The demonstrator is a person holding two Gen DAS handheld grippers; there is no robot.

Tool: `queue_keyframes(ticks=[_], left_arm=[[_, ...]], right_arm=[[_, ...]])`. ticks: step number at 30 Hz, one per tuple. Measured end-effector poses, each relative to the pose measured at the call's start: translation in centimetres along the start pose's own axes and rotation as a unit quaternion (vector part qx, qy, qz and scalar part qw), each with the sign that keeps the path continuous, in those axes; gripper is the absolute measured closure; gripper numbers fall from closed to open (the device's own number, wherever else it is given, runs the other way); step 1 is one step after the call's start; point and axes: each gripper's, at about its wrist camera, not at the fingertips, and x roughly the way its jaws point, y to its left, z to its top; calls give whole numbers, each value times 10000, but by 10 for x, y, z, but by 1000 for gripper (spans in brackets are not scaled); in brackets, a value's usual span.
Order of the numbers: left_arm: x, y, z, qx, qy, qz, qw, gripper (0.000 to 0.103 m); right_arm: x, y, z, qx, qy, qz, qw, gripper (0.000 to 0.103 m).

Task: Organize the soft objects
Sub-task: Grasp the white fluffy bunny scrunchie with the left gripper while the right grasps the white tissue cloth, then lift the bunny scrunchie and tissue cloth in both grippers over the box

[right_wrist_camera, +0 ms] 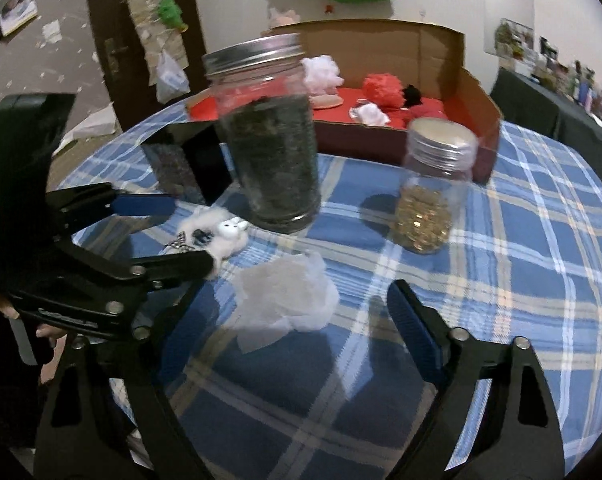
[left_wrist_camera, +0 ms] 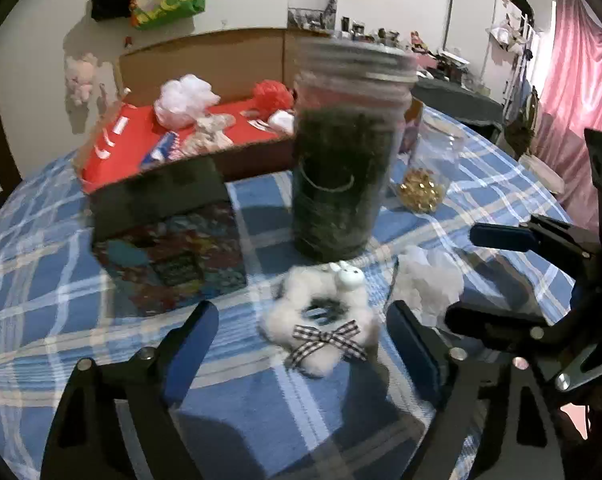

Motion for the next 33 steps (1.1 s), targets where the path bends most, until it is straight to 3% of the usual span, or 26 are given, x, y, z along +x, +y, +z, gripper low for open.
queue_keyframes(ticks=[1, 3, 4, 5, 6, 9, 14, 19, 20, 23, 29, 33], left_arm=[[3, -1, -1, 13, 39, -46, 10000, 23], [8, -2, -3, 50, 81, -52, 9999, 32], [8, -3, -5, 99, 24, -39, 9999, 33], [7, -4, -6, 132, -11, -84, 9999, 43], [6, -4, -6, 118, -34, -117, 9999, 44], [2, 1, -7, -15, -78, -236, 9997, 48], [-6, 9, -5, -202, -130, -338, 9991, 60], [-6, 9, -5, -160, -124, -319, 9993, 59], [-7, 8, -6, -129, -137, -294, 9994, 57], [-6, 5, -8, -14, -156, -183, 9997, 35], [-1, 1, -10, 150, -72, -48, 9998, 27], [2, -4, -8, 274, -24, 81, 9996, 22]], right_arm=[[3, 2, 1, -72, 33, -15, 10000, 30], [11, 6, 1, -175, 121, -13, 9998, 53], [16, 8, -1, -228, 194, -10, 9996, 59], [18, 10, -2, -277, 184, -40, 9994, 63], [17, 12, -3, -313, 123, -37, 9994, 74], [12, 10, -2, -154, 5, 140, 9998, 84], [2, 5, 1, 31, -187, 214, 9996, 87], [-4, 7, 3, 21, -270, 189, 9995, 87], [-4, 7, 3, 24, -252, 190, 9995, 87], [-4, 5, 1, 38, -159, 103, 9998, 87], [-2, 4, -9, -54, 33, -157, 9999, 86], [-2, 4, -12, -129, 59, -269, 9995, 75]])
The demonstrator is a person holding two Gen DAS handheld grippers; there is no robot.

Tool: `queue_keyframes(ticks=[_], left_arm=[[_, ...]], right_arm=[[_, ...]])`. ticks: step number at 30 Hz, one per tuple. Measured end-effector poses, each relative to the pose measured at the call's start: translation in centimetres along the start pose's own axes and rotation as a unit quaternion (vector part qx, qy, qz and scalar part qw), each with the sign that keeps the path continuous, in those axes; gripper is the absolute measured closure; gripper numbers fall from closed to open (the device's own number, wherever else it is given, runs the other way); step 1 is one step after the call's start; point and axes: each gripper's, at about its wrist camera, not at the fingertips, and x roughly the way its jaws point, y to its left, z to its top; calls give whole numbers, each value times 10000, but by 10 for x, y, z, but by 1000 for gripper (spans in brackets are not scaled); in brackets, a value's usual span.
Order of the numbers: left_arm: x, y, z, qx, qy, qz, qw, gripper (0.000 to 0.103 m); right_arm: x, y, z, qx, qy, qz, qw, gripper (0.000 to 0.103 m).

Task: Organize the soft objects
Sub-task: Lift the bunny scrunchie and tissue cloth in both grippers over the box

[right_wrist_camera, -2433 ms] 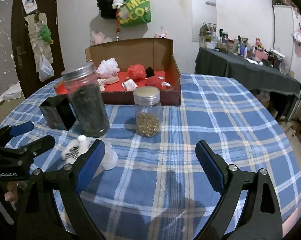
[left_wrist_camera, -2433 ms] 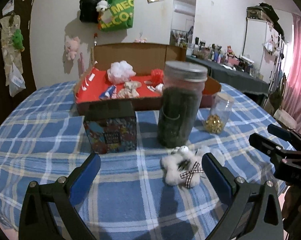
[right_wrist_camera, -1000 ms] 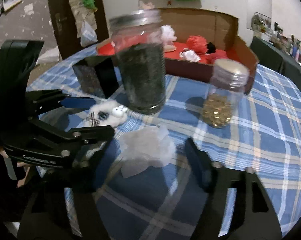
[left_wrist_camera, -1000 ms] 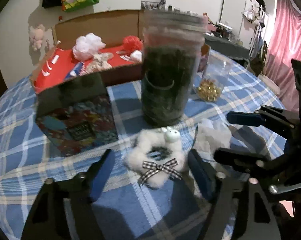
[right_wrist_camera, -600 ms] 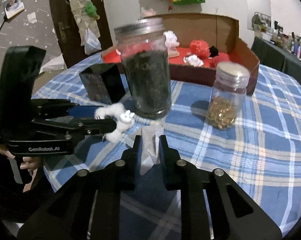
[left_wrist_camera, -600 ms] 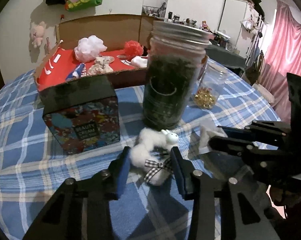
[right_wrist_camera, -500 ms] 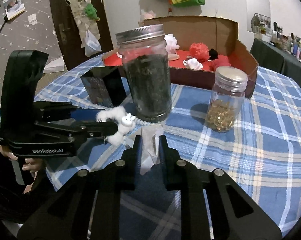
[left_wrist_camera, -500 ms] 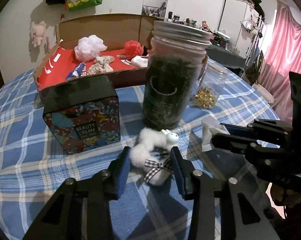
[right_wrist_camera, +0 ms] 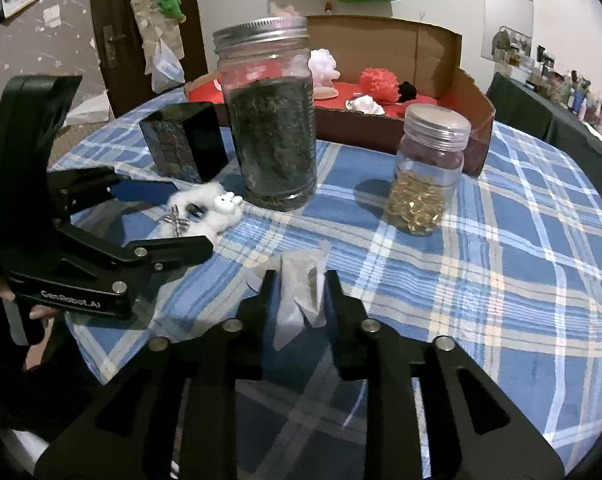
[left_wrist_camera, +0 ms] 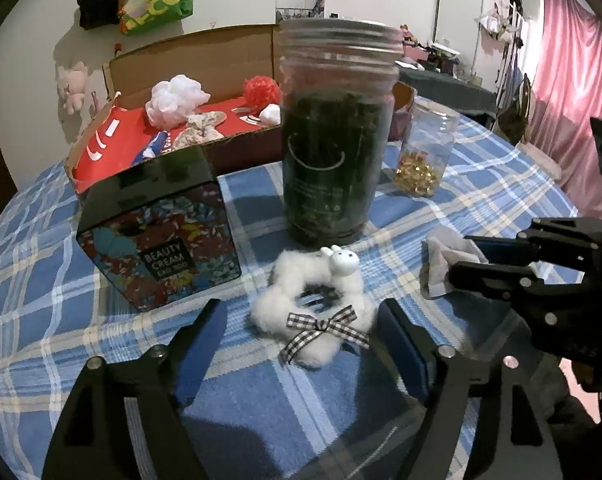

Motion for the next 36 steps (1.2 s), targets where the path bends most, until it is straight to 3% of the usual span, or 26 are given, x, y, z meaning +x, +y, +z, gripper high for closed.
queue_keyframes(ticks=[1, 2, 3, 11, 14, 17, 20, 24, 36], left_arm=[[0, -1, 0, 23, 11, 16, 10000, 21], [1, -1, 1, 39, 23, 30, 10000, 20], [1, -1, 1, 54, 32, 41, 10000, 19], [7, -7, 4, 243, 105, 120, 9996, 19], [7, -7, 4, 291, 85, 116, 9995, 20], [6, -5, 2, 276, 71, -15, 9996, 26], [4, -10, 0, 420, -2, -100, 9991, 39], [0, -15, -2, 503, -63, -32, 9987, 42], [-18, -6, 2, 290, -252, -145, 9992, 42]], right_arm=[[0, -1, 0, 3, -3, -12, 10000, 72], [0, -2, 0, 17, -12, -13, 10000, 60], [0, -3, -1, 31, -39, -8, 10000, 40], [2, 1, -3, -140, -152, -91, 9997, 37], [7, 7, -4, -216, -122, -132, 9996, 40], [8, 7, -4, -188, -139, -69, 9997, 57], [8, 6, -5, -109, -158, 21, 9998, 72], [4, 4, -5, -14, -226, 96, 9997, 78], [-10, -3, 6, 97, -422, 23, 9991, 78]])
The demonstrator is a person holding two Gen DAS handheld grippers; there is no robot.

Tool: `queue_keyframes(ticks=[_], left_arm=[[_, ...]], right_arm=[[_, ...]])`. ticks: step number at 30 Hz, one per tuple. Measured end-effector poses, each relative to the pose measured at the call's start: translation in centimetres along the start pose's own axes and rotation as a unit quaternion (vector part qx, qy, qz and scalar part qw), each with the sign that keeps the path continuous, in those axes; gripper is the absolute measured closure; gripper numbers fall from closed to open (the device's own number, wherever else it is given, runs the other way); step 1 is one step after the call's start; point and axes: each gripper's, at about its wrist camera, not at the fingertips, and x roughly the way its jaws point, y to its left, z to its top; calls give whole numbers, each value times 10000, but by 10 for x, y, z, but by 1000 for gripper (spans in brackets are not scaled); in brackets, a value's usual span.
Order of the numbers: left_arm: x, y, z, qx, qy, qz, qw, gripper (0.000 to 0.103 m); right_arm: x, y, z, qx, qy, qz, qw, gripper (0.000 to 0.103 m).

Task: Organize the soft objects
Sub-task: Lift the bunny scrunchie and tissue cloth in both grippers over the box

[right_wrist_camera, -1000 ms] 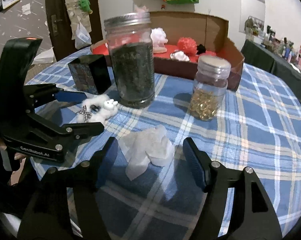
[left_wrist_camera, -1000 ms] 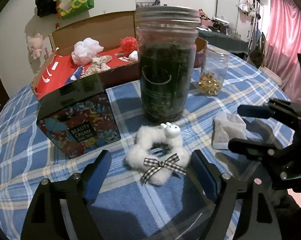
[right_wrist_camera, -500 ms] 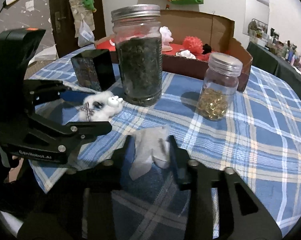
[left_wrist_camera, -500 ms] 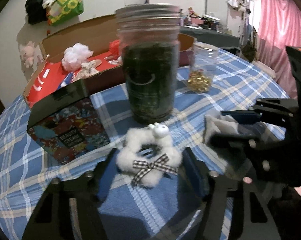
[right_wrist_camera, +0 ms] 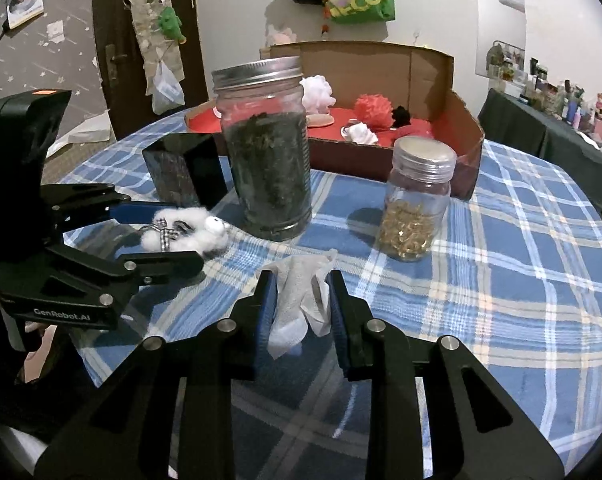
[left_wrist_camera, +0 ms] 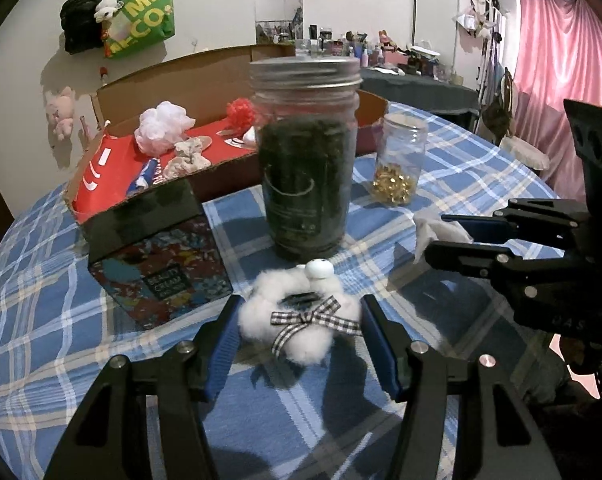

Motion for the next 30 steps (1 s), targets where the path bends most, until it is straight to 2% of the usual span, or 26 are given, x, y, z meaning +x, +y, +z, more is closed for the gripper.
queue_keyframes(ticks=[7, 13, 30], left_arm=[[-7, 6, -1, -139, -80, -52, 9999, 42], [-19, 15, 0, -208, -195, 52, 9996, 42], [-41, 64, -20, -648, -125, 575, 9962, 42]], right_arm=[[-3, -1, 0, 35, -21, -41, 10000, 78], [-8, -7, 2, 82, -67, -120, 9999, 78], [-13, -42, 6, 372, 23, -430, 9984, 78]])
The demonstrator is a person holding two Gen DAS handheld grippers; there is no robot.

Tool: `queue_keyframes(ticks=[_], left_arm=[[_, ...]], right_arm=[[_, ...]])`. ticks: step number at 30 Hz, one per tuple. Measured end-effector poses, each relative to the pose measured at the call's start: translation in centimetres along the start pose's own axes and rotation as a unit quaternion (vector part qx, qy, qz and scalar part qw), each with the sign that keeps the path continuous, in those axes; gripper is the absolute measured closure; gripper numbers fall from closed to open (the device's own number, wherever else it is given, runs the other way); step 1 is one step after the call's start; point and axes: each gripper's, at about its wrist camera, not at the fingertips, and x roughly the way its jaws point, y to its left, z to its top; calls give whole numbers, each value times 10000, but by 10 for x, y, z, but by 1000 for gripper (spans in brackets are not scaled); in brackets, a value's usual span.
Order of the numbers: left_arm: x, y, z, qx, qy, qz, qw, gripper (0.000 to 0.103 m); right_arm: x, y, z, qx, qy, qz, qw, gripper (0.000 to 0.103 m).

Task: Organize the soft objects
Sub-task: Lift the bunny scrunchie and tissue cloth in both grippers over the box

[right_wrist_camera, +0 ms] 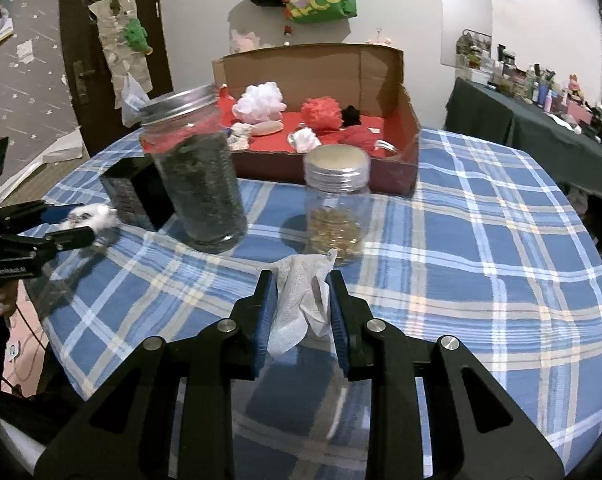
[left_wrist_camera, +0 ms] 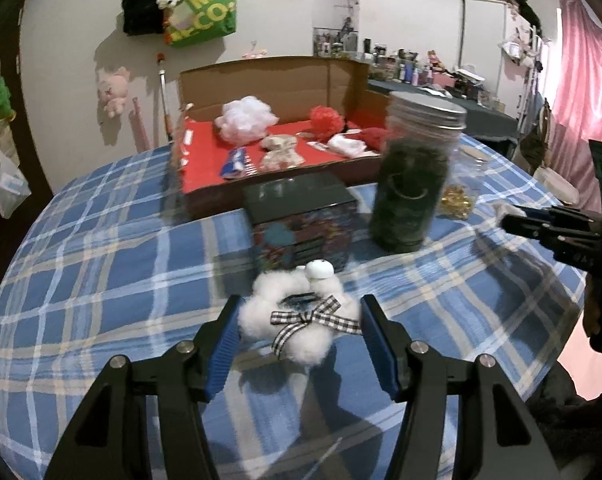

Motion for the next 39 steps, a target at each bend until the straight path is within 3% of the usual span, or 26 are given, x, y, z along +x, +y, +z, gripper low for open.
queue_keyframes(ticks=[8, 15, 30, 39], left_arm=[[0, 30, -3, -249, 64, 264, 9993, 42], [14, 58, 6, -430, 196, 266, 9985, 42], [45, 90, 37, -450, 335, -204, 9982, 42], [55, 104, 56, -458, 436, -533, 9966, 42]], right_arm=[[3, -18, 3, 123, 124, -151, 9997, 78], [11, -38, 15, 283, 200, -188, 9992, 78], [36, -84, 46, 773, 379, -10, 9963, 78], [54, -107, 64, 1120, 691, 637, 9892, 78]])
